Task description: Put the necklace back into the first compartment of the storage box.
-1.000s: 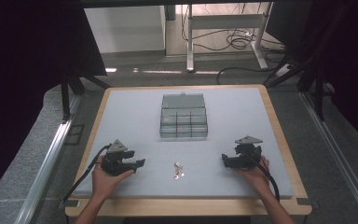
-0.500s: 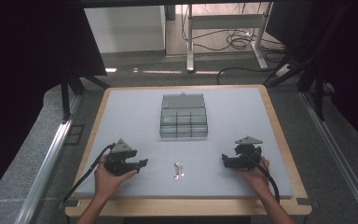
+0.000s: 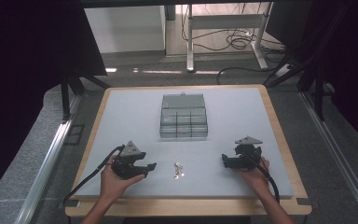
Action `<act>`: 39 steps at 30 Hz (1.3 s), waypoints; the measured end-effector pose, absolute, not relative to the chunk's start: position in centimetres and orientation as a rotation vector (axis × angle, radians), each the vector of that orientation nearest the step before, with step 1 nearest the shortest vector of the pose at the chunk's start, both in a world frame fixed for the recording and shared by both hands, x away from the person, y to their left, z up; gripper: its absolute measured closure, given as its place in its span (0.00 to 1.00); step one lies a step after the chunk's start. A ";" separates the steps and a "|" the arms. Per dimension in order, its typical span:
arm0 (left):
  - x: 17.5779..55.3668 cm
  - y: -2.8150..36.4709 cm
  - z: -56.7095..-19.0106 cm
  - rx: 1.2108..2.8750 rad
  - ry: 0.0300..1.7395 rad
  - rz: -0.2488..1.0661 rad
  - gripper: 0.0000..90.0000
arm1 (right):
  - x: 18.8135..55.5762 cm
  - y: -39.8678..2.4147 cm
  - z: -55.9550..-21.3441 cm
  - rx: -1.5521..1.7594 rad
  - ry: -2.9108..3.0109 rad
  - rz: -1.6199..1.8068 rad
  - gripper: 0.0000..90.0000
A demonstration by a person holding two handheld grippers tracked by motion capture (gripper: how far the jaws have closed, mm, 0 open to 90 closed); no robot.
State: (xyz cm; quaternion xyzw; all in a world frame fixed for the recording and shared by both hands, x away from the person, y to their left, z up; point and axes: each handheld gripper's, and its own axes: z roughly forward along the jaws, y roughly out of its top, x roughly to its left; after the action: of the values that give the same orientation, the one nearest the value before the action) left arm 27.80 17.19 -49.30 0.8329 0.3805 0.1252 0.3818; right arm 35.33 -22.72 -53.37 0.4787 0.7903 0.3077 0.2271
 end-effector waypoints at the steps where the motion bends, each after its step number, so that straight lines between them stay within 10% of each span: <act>1: 27.8 17.0 -49.3 2.128 0.961 0.308 0.43 | 35.3 -22.7 -53.4 1.320 2.178 0.849 0.03; 39: 28.8 10.0 -51.9 2.284 0.866 0.101 0.70 | 35.3 -22.7 -53.4 1.320 2.176 0.848 0.03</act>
State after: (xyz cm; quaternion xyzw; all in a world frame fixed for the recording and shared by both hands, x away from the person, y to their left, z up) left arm 28.76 9.97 -51.87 0.8781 0.3330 0.0390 0.3414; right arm 35.31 -22.72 -53.38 0.4791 0.7898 0.3078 0.2277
